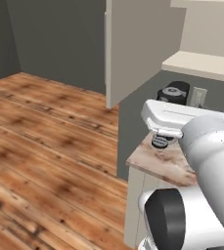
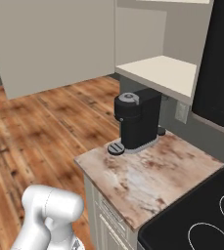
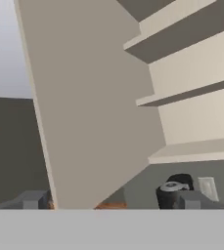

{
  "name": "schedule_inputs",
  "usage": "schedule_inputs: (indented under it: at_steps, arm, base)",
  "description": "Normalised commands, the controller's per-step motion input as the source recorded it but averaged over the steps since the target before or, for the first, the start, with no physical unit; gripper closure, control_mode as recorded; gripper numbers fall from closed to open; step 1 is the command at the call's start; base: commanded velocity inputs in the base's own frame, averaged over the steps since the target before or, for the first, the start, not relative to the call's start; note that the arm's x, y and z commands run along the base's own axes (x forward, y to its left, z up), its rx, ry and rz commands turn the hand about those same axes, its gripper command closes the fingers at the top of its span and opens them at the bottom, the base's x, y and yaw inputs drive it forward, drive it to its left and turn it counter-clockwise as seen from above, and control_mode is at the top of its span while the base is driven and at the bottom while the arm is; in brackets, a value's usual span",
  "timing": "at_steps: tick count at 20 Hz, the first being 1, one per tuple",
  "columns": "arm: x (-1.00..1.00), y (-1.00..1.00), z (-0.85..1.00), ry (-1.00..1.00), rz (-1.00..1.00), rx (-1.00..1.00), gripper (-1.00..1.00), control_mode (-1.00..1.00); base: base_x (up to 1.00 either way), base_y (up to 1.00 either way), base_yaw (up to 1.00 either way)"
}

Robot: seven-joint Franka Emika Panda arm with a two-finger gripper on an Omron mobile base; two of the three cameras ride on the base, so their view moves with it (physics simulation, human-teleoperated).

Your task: Open the cabinet and move the ladle to the pot. Then close the cabinet.

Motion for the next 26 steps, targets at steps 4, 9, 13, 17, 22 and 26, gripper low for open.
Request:
schedule_inputs:
  at_steps: [4, 9, 13, 17, 22, 26]
  arm:
    - [0.31, 0.64, 0.00, -0.24, 0.00, 0.00, -1.00, -1.00]
    - [0.46, 0.57, 0.00, -0.19, 0.01, 0.00, -1.00, -1.00]
    - [0.40, 0.49, -0.01, -0.20, 0.04, 0.07, -1.00, -1.00]
    - [0.36, 0.29, -0.06, -0.13, 0.04, 0.20, -1.00, -1.00]
    - [0.39, 0.25, -0.01, -0.07, 0.00, 0.13, -1.00, -1.00]
    - [0.35, 0.32, 0.00, -0.04, -0.02, 0.02, -1.00, -1.00]
  base:
    - [0.00, 0.00, 0.00]
    - [0.00, 0.00, 0.00]
    - [0.00, 0.00, 0.00]
    - [0.00, 0.00, 0.00]
    - [0.00, 0.00, 0.00]
    - [0.00, 0.00, 0.00]
